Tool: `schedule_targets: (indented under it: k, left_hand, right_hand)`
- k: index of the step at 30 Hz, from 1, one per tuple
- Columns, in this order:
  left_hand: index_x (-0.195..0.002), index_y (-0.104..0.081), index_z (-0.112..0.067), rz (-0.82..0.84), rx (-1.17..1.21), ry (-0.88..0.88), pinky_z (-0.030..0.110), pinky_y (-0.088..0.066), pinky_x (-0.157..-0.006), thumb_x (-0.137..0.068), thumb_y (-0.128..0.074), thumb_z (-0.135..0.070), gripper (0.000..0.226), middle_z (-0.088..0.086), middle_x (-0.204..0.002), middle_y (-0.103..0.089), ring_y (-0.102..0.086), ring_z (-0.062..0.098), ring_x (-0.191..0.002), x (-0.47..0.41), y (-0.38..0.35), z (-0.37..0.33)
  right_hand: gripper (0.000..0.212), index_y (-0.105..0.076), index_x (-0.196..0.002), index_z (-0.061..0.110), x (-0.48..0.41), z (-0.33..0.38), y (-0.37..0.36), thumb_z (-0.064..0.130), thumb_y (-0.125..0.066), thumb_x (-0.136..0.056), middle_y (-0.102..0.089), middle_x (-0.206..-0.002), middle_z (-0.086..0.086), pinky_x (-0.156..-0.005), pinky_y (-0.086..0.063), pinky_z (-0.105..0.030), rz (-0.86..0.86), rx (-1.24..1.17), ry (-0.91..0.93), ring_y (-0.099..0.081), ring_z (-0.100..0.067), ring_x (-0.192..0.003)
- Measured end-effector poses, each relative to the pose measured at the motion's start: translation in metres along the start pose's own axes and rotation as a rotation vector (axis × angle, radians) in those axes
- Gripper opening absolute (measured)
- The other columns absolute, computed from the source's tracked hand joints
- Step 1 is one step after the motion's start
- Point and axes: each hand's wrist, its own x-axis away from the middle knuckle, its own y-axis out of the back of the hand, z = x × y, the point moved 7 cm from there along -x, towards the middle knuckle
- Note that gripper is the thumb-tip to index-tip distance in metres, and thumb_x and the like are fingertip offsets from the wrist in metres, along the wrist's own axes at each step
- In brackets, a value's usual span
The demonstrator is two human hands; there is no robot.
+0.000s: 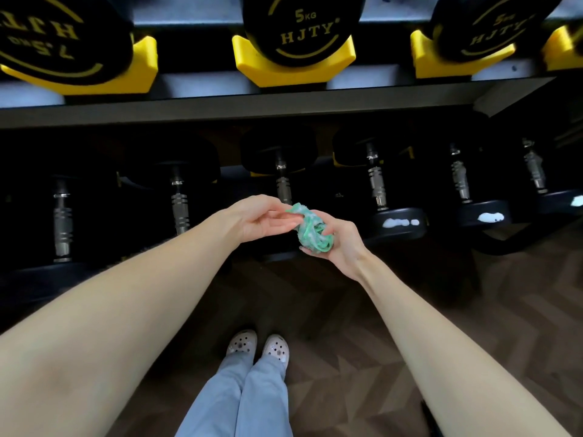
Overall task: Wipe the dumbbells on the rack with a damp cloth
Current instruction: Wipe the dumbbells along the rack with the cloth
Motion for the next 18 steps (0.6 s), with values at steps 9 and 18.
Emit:
schedule_targets:
  k: [9, 18]
  left_hand:
    - [-0.112, -0.063, -0.005, -0.164, -0.294, -0.148, 0.021, -0.042, -0.068, -0.09, -0.036, 0.001, 0.036, 0.006, -0.095, -0.059, -0.04, 0.009, -0.069, 0.004, 0.006, -0.006]
    - [-0.14, -0.039, -0.006, -0.464, -0.541, -0.123, 0.032, -0.041, -0.099, -0.096, -0.033, 0.003, 0.045, 0.012, -0.145, -0.036, -0.035, 0.027, -0.135, -0.014, 0.06, 0.024]
  right_hand:
    - [0.036, -0.048, -0.127, 0.021, 0.0, 0.006, 0.028, 0.014, -0.055, -0.092, -0.056, -0.119, -0.005, -0.082, -0.053, -0.03, -0.263, 0.368, 0.114, -0.058, -0.017, -0.102]
    - [0.036, -0.051, -0.131, 0.017, -0.011, -0.003, 0.045, 0.018, -0.05, -0.095, -0.043, -0.133, -0.005, -0.081, -0.032, -0.024, -0.76, 0.852, 0.232, -0.039, -0.026, -0.113]
